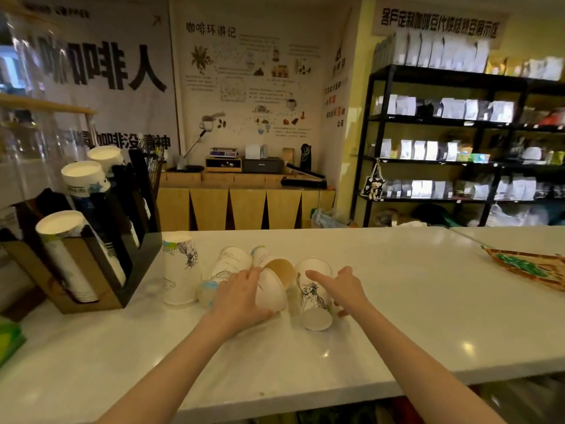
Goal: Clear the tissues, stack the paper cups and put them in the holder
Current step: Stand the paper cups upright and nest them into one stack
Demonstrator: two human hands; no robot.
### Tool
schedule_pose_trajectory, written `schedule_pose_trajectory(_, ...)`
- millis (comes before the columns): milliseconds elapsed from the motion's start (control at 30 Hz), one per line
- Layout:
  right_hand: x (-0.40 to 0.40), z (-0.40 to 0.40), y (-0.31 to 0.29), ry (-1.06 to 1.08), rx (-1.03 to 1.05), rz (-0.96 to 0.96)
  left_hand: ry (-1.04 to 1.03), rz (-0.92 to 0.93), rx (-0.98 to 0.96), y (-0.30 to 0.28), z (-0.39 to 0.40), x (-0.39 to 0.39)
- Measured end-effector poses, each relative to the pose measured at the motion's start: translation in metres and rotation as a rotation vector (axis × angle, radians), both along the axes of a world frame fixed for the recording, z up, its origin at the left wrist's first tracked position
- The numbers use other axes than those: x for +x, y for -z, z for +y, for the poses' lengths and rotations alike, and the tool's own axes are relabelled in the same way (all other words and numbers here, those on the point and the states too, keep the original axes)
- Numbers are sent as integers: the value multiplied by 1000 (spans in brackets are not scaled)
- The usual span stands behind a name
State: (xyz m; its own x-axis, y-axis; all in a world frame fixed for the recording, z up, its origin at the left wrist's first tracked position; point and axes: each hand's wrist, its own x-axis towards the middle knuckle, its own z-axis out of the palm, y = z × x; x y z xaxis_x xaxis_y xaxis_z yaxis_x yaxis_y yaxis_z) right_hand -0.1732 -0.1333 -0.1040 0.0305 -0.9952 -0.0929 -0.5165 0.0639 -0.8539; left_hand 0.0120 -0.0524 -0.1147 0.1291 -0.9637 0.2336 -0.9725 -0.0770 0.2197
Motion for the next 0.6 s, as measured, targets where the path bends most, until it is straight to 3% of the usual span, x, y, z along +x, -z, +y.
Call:
schedule_pose_trajectory(233,-1,-19,-1,-57,172,-19,-17,13,62,-1,-3,5)
schedule_pose_trajectory(467,-14,-44,-47,-153,130,31,88,645,-45,-31,-5,3)
schedule_pose_trajectory(600,-9,-48,-88,-230,23,-39,157,860,-102,-22,-7,-1)
